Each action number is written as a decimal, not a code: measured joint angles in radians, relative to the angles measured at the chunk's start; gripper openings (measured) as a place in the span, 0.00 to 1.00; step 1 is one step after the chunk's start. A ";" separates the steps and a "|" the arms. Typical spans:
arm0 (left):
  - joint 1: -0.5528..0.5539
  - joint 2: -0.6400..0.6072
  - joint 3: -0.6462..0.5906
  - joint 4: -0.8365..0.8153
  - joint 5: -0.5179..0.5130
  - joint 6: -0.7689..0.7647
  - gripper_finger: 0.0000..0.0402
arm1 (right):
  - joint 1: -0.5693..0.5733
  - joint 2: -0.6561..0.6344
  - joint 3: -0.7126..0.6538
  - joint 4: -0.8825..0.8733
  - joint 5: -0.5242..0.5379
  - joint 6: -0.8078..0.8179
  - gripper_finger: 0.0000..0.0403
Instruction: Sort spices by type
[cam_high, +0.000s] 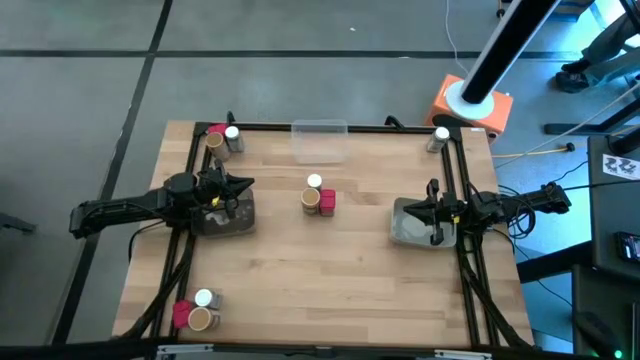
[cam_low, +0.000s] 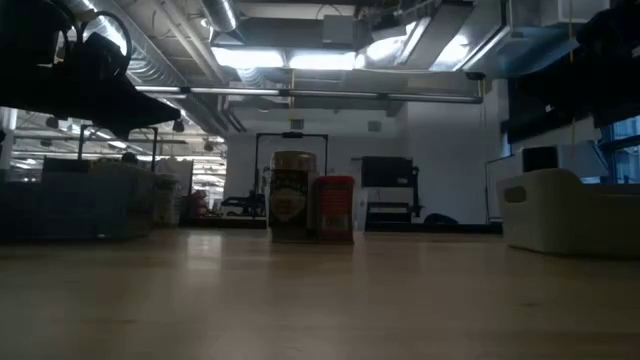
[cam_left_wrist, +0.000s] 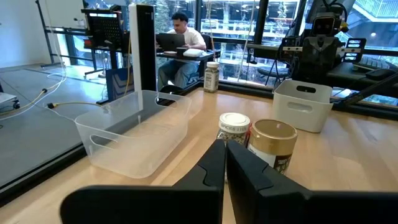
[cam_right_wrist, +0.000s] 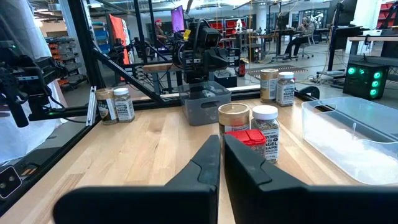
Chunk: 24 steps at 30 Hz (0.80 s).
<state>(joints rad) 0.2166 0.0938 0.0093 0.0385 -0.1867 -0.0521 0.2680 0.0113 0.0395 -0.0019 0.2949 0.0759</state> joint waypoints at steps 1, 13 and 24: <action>0.000 0.000 0.000 0.000 0.000 0.000 0.01 | 0.000 0.000 0.000 0.000 0.000 0.000 0.05; 0.000 0.000 0.000 0.004 0.000 0.004 0.01 | 0.000 0.000 -0.003 0.036 0.032 -0.011 0.05; 0.000 0.000 0.000 0.210 0.000 -0.131 0.01 | 0.000 0.000 -0.002 0.175 0.165 -0.035 0.05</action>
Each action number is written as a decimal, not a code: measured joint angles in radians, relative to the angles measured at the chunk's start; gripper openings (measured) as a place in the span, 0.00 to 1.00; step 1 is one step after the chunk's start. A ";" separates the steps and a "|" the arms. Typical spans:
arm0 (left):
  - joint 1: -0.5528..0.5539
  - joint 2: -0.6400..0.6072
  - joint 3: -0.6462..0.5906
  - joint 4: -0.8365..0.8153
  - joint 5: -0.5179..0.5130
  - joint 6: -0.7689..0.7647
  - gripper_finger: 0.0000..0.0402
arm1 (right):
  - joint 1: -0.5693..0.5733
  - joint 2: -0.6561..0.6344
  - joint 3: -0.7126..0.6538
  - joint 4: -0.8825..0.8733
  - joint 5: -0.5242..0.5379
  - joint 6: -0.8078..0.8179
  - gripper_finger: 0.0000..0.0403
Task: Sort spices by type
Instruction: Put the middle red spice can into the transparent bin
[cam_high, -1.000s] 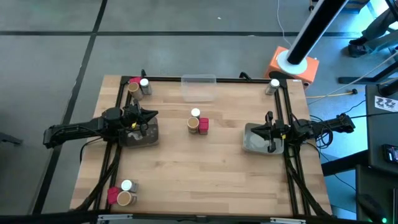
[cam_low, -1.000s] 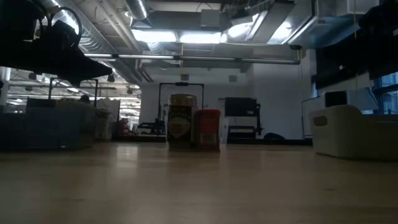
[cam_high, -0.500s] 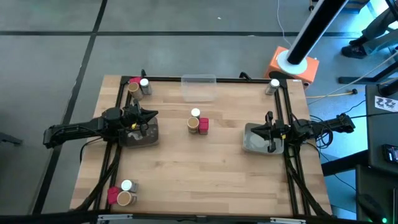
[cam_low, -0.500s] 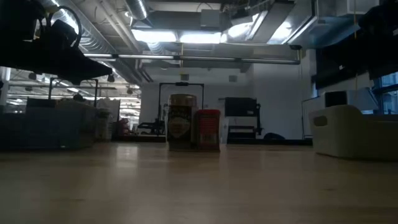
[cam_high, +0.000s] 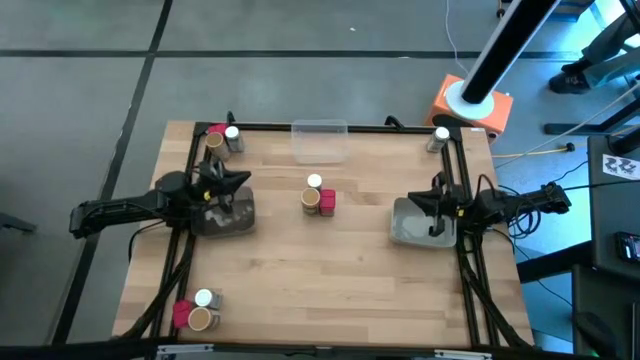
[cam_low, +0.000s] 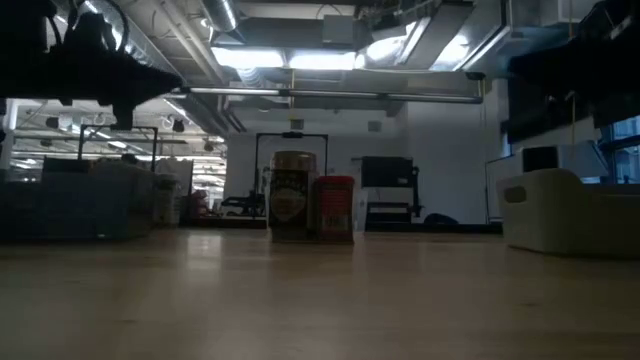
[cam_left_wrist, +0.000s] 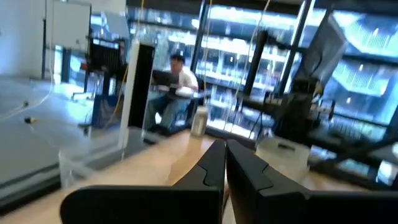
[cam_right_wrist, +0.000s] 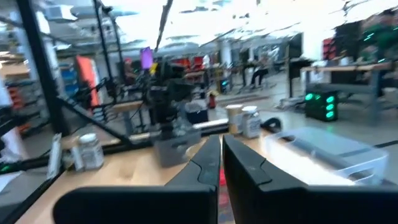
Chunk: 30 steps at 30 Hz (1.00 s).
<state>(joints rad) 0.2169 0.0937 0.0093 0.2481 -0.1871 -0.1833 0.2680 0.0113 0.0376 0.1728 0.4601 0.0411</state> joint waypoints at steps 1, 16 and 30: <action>0.000 0.000 0.000 0.017 0.000 0.000 0.01 | 0.000 0.000 0.000 0.006 0.018 -0.013 0.05; 0.000 0.032 0.001 0.170 0.002 0.065 0.01 | 0.000 0.292 0.177 0.038 0.141 -0.118 0.05; 0.000 0.136 0.001 0.168 0.004 0.059 0.01 | -0.130 0.833 0.500 -0.017 0.072 -0.149 0.05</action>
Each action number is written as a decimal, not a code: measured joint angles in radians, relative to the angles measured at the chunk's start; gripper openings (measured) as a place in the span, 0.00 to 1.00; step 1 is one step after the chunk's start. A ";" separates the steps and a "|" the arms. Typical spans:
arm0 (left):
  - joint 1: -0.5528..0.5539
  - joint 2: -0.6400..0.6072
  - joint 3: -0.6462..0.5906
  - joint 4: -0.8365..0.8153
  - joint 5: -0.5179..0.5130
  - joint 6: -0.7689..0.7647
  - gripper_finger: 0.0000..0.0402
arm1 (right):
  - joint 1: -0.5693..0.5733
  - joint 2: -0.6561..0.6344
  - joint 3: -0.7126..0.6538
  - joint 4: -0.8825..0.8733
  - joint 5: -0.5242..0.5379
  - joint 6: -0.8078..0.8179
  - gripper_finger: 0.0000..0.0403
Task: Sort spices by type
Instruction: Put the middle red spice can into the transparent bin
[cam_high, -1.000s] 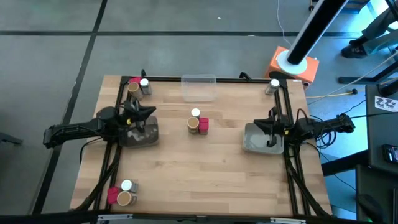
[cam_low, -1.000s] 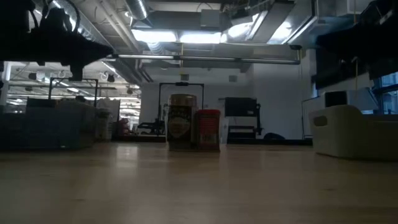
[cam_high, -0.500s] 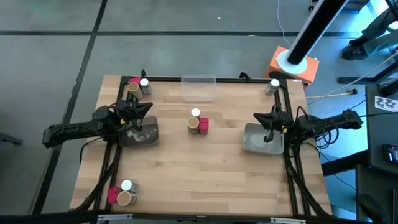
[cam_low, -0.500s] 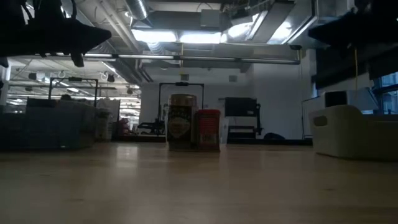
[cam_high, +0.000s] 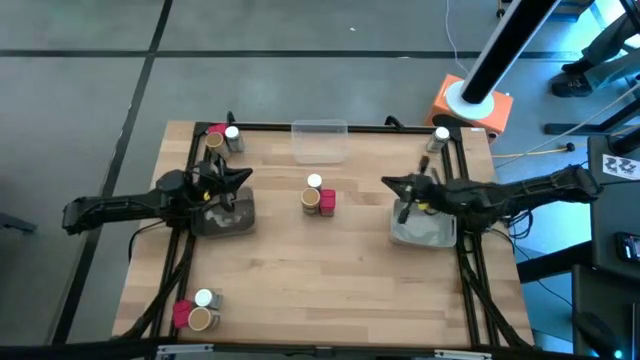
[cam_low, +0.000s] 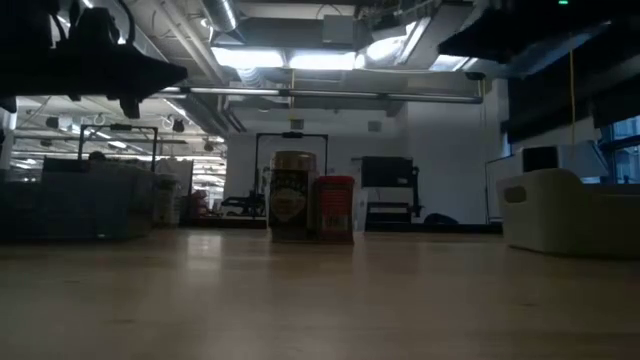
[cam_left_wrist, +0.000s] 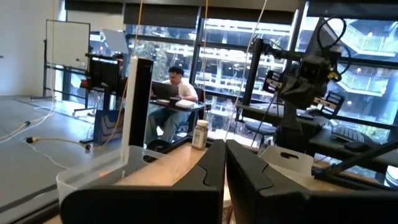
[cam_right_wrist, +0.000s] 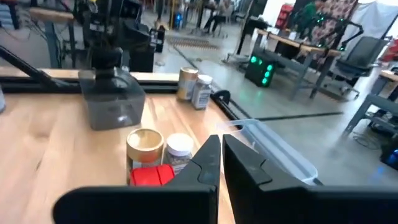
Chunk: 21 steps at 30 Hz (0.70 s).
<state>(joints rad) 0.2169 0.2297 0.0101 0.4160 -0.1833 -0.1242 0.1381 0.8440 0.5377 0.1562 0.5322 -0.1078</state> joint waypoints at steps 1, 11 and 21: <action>0.000 0.002 0.000 0.000 0.000 0.000 0.01 | -0.016 0.037 0.020 -0.001 -0.021 -0.001 0.05; 0.000 0.002 0.000 0.000 0.000 0.024 0.01 | -0.173 0.342 0.253 -0.181 -0.293 0.103 0.34; 0.000 0.002 0.000 0.012 0.000 0.022 0.01 | -0.239 0.508 0.375 -0.287 -0.425 0.085 0.94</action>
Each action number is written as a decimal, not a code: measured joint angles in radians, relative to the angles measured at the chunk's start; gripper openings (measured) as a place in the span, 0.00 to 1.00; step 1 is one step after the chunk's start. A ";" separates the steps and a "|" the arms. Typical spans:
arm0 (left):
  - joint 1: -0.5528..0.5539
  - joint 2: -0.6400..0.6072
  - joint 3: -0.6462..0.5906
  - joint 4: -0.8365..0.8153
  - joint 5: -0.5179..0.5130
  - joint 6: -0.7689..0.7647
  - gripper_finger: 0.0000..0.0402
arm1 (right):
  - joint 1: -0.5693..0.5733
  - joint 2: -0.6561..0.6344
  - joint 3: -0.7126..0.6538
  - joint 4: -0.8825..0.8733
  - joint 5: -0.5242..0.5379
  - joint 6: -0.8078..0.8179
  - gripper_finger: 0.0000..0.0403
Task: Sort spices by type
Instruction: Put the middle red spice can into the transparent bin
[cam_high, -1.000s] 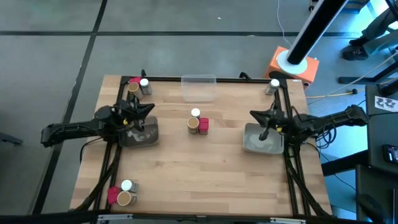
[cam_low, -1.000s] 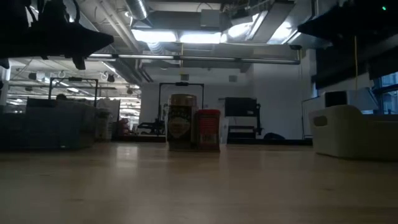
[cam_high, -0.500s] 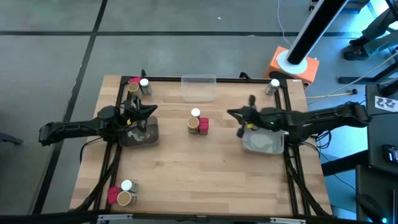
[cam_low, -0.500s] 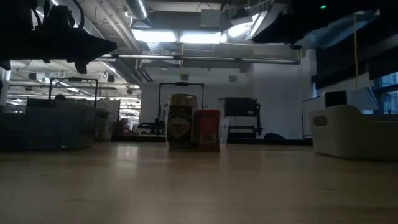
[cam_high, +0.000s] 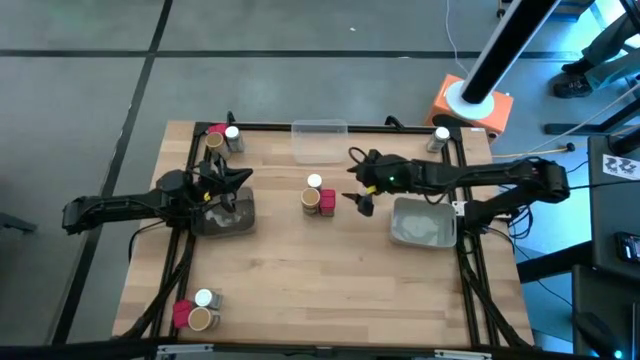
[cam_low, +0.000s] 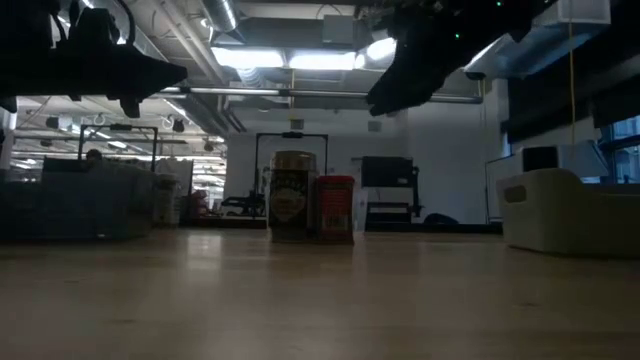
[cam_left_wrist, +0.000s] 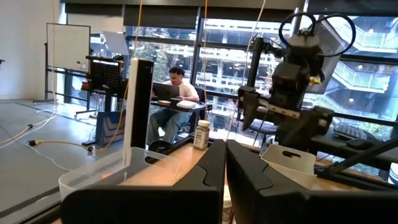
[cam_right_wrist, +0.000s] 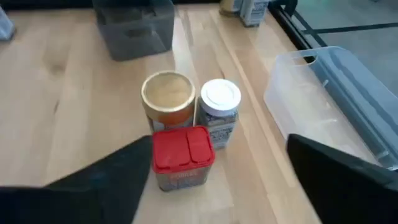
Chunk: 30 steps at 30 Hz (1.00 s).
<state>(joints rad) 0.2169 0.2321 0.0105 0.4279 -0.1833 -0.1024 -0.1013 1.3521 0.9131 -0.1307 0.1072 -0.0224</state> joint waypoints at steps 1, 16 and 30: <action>0.000 0.000 0.000 0.004 0.000 0.000 0.01 | 0.001 0.007 0.000 0.002 0.008 -0.021 0.97; 0.000 0.000 0.000 0.003 0.000 -0.002 0.01 | 0.003 0.117 -0.008 0.060 -0.044 -0.008 0.89; 0.000 0.000 0.000 0.003 0.000 0.005 0.01 | -0.004 0.318 -0.009 0.341 -0.159 -0.027 0.89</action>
<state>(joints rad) 0.2169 0.2317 0.0109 0.4305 -0.1833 -0.0978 -0.1054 1.6698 0.9039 0.2100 -0.0522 -0.0490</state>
